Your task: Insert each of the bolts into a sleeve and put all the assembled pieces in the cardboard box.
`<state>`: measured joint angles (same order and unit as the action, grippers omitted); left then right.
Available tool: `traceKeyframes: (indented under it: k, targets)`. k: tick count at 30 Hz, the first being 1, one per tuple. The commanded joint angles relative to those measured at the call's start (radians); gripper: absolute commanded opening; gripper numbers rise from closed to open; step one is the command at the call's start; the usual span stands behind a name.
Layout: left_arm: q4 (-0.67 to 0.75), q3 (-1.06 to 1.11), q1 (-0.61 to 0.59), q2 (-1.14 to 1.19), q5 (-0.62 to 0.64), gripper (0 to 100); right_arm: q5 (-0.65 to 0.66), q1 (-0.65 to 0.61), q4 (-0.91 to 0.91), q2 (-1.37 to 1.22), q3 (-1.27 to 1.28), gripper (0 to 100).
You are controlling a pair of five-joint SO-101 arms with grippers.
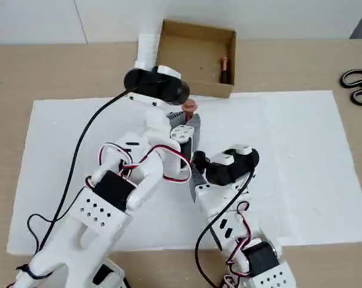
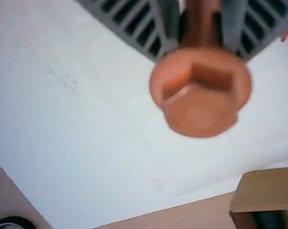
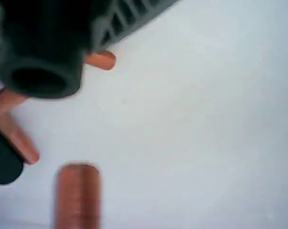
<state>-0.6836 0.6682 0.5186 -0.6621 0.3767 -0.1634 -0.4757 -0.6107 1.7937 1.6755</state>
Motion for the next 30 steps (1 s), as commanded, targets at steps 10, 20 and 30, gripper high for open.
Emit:
traceKeyframes:
  k: [10,20,30]
  targets:
    - [0.032,0.048,0.014,-0.041,0.014,1,0.115,-0.062,0.027,0.021,0.009,0.4]
    - [0.029,0.071,0.014,-0.046,0.044,1,0.117,-0.059,0.039,0.021,0.009,0.4]
    - [-0.08,0.013,0.014,-0.048,0.048,1,0.117,-0.058,0.039,0.021,0.009,0.4]
